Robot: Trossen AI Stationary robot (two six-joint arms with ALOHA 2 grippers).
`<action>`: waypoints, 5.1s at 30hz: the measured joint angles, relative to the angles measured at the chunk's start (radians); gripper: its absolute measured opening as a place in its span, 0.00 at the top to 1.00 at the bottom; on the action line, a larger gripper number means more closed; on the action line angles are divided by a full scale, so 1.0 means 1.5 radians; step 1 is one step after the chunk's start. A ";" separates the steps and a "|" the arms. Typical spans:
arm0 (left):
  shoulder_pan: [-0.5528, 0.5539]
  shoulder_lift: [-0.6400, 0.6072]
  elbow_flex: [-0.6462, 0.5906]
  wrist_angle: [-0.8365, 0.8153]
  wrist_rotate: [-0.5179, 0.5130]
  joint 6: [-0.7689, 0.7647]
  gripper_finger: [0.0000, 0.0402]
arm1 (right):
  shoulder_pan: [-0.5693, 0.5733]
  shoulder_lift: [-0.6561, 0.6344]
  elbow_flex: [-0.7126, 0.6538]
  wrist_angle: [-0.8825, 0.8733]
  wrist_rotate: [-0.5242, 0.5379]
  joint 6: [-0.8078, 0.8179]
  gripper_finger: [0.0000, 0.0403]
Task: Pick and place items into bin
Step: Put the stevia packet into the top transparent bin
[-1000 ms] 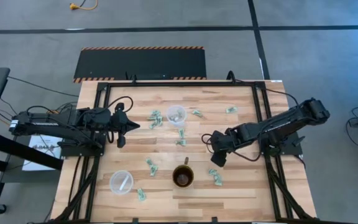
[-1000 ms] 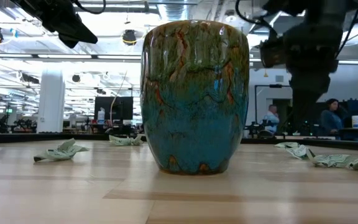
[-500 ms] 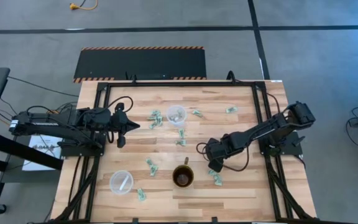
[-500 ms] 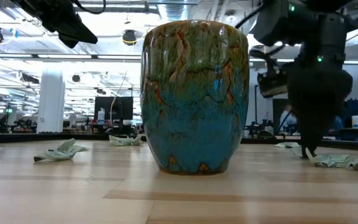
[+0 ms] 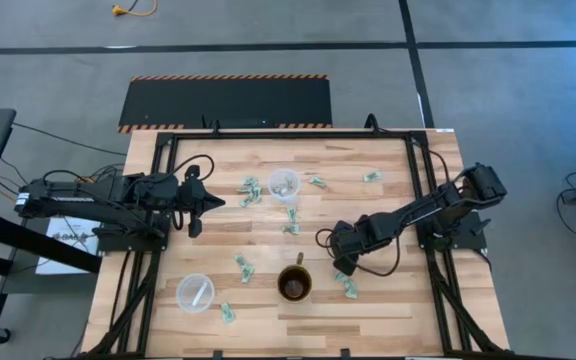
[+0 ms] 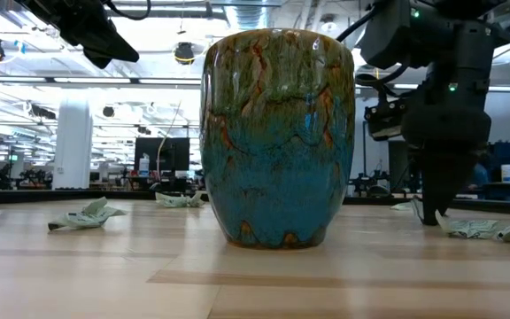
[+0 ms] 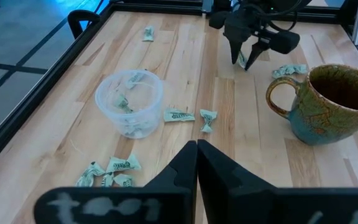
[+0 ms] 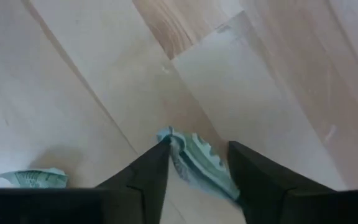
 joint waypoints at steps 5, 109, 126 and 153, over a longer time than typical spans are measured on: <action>0.000 0.000 0.000 0.000 0.000 0.000 1.00 | 0.000 0.001 0.000 0.012 0.018 0.000 0.79; 0.000 0.000 0.000 0.000 0.000 0.000 1.00 | 0.015 -0.131 0.203 -0.201 0.032 -0.061 0.82; 0.000 0.000 0.000 -0.012 0.000 0.000 1.00 | 0.154 0.018 0.198 -0.159 -0.030 0.093 0.65; 0.000 0.000 0.000 -0.016 0.000 0.000 1.00 | 0.155 0.115 0.199 -0.134 0.014 0.097 0.54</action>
